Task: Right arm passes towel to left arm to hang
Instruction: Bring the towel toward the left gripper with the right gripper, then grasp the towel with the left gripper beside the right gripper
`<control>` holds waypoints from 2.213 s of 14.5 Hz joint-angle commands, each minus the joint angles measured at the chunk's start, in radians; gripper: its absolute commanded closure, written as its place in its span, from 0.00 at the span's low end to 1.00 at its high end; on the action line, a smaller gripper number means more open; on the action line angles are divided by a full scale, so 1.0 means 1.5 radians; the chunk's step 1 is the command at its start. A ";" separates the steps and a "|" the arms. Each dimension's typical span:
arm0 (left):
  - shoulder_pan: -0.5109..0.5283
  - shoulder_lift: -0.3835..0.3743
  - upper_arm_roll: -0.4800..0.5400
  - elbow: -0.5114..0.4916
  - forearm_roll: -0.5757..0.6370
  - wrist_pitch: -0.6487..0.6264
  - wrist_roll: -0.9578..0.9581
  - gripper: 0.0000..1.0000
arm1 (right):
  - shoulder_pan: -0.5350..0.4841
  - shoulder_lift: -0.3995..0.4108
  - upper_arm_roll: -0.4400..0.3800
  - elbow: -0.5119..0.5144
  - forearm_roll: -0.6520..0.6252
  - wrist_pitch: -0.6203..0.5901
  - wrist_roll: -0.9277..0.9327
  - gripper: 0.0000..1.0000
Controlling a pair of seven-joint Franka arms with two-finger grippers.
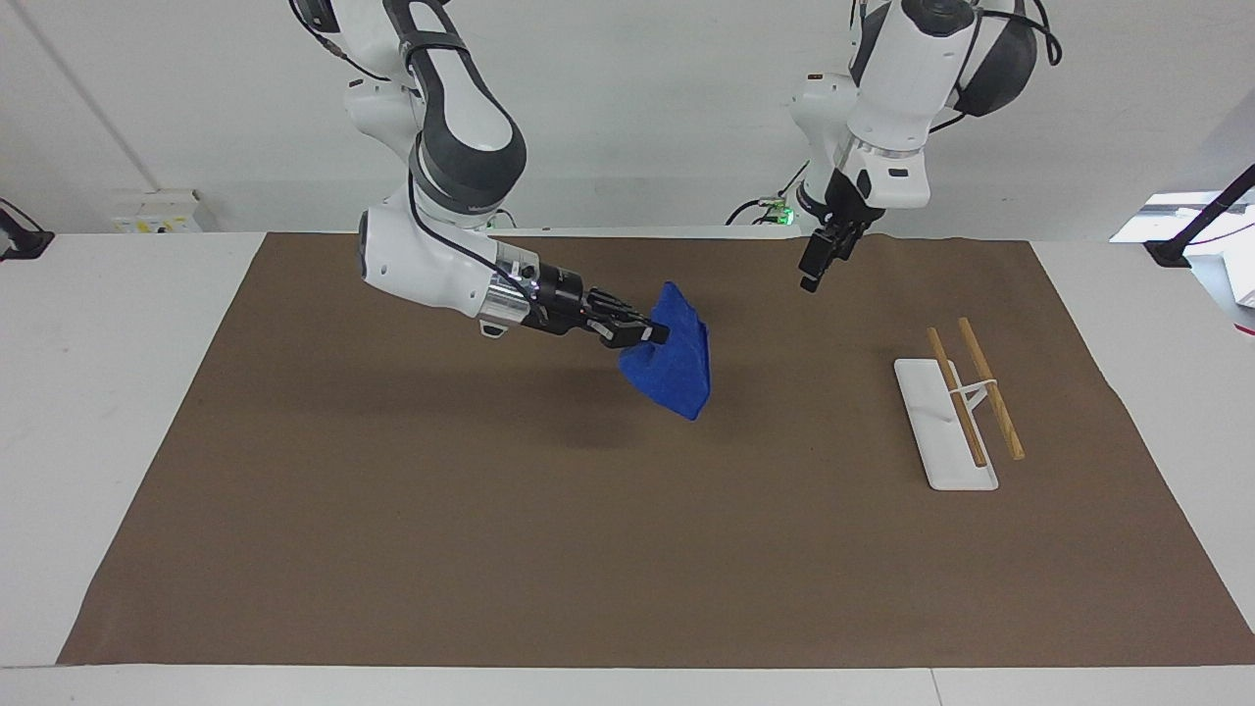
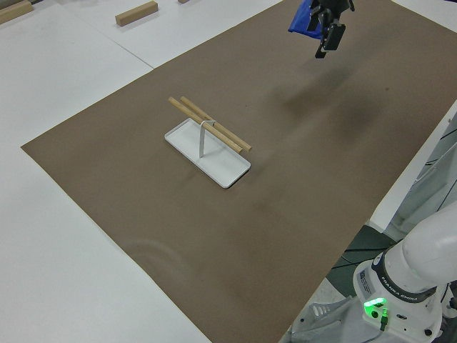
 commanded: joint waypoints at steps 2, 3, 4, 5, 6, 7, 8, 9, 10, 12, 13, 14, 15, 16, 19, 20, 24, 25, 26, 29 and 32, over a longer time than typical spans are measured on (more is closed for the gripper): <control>-0.025 0.029 0.011 -0.016 -0.043 0.118 -0.125 0.00 | 0.023 -0.005 0.004 -0.012 0.025 0.054 0.040 1.00; -0.030 0.039 0.011 -0.015 -0.043 0.141 -0.133 0.00 | 0.028 -0.004 0.004 -0.011 0.025 0.058 0.049 1.00; -0.030 0.056 0.011 -0.014 -0.045 0.169 -0.134 0.00 | 0.030 -0.003 0.004 -0.008 0.025 0.058 0.058 1.00; -0.030 0.069 0.011 -0.013 -0.058 0.193 -0.134 0.00 | 0.030 -0.003 0.004 -0.007 0.027 0.058 0.066 1.00; -0.031 0.087 0.011 -0.011 -0.073 0.220 -0.137 0.00 | 0.031 -0.003 0.005 -0.007 0.027 0.057 0.076 1.00; -0.034 0.100 0.011 -0.011 -0.090 0.236 -0.141 0.00 | 0.032 -0.003 0.005 -0.007 0.027 0.057 0.080 1.00; -0.042 0.107 0.011 -0.010 -0.099 0.238 -0.157 0.00 | 0.038 -0.003 0.005 -0.007 0.028 0.058 0.083 1.00; -0.043 0.112 0.011 -0.011 -0.100 0.239 -0.170 0.00 | 0.047 -0.003 0.005 -0.007 0.028 0.059 0.083 1.00; -0.043 0.115 0.011 -0.011 -0.100 0.239 -0.178 0.00 | 0.049 -0.003 0.005 -0.005 0.028 0.060 0.082 1.00; -0.044 0.117 0.011 -0.011 -0.105 0.238 -0.203 0.00 | 0.049 -0.003 0.005 -0.007 0.028 0.060 0.082 1.00; -0.044 0.118 0.011 -0.010 -0.121 0.239 -0.234 0.00 | 0.049 -0.003 0.005 -0.007 0.027 0.060 0.082 1.00; -0.044 0.118 0.012 -0.008 -0.121 0.239 -0.249 0.05 | 0.049 -0.003 0.005 -0.007 0.027 0.060 0.081 1.00; -0.044 0.118 0.012 -0.007 -0.121 0.235 -0.244 0.19 | 0.049 -0.003 0.005 -0.007 0.027 0.061 0.081 1.00; -0.044 0.118 0.012 -0.007 -0.121 0.234 -0.238 0.33 | 0.049 -0.003 0.005 -0.007 0.027 0.060 0.081 1.00; -0.043 0.118 0.012 -0.007 -0.121 0.229 -0.210 0.54 | 0.049 -0.003 0.005 -0.007 0.026 0.061 0.080 1.00; -0.042 0.118 0.012 -0.005 -0.121 0.230 -0.209 0.59 | 0.049 -0.003 0.005 -0.007 0.025 0.061 0.079 1.00; -0.039 0.118 0.012 -0.004 -0.121 0.229 -0.200 0.83 | 0.051 -0.003 0.005 -0.007 0.024 0.061 0.077 1.00; -0.039 0.119 0.012 -0.004 -0.121 0.229 -0.197 0.90 | 0.051 -0.003 0.005 -0.007 0.024 0.062 0.077 1.00; -0.040 0.118 0.012 -0.004 -0.121 0.229 -0.196 0.95 | 0.052 -0.003 0.005 -0.007 0.024 0.071 0.077 1.00; -0.040 0.119 0.012 -0.003 -0.121 0.228 -0.196 1.00 | 0.066 -0.002 0.004 -0.007 0.024 0.080 0.077 1.00; -0.036 0.132 0.013 0.025 -0.121 0.213 -0.197 1.00 | 0.067 -0.002 0.004 -0.007 0.024 0.080 0.078 1.00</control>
